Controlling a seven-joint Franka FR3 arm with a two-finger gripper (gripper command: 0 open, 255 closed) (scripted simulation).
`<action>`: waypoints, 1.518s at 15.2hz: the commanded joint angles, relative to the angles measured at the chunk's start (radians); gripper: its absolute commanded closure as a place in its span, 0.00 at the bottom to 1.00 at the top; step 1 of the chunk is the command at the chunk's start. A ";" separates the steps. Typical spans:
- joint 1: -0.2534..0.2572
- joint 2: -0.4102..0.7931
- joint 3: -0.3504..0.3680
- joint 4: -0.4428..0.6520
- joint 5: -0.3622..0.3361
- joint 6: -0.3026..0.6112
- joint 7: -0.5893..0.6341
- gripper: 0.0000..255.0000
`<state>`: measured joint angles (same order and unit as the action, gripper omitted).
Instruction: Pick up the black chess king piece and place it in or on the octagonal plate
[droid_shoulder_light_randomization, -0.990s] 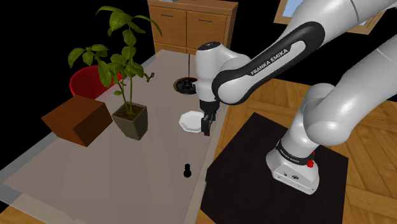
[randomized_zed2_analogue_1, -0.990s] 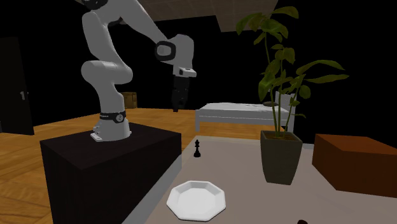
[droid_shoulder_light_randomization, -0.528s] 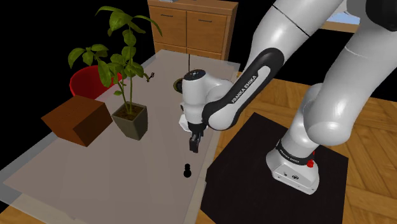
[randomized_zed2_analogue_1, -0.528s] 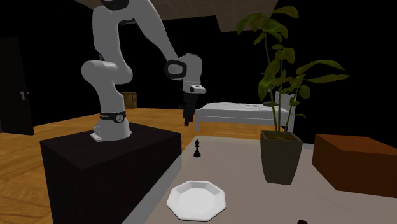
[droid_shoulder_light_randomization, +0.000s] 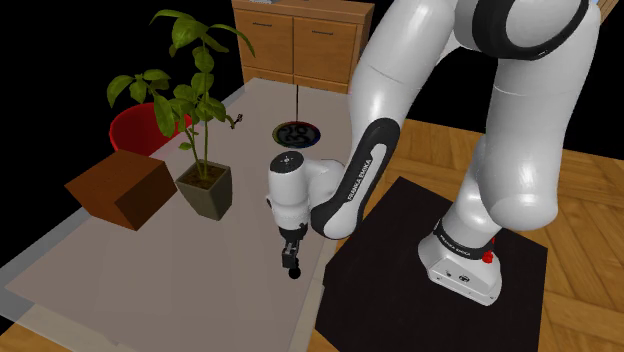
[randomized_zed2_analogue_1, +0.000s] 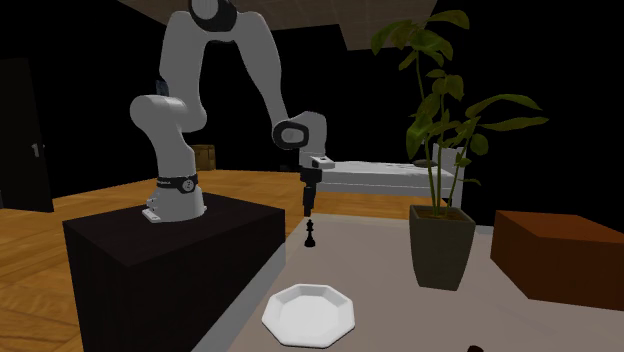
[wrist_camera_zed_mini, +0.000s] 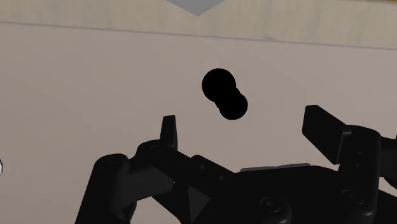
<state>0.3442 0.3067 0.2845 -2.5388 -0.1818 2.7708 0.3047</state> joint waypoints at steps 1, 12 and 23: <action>0.024 0.044 -0.020 0.024 -0.030 0.022 0.026 0.00; 0.074 0.147 -0.083 0.048 -0.087 0.101 0.070 0.00; 0.074 0.147 -0.083 0.048 -0.087 0.101 0.070 1.00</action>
<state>0.4186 0.4528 0.2023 -2.4905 -0.2692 2.8719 0.3745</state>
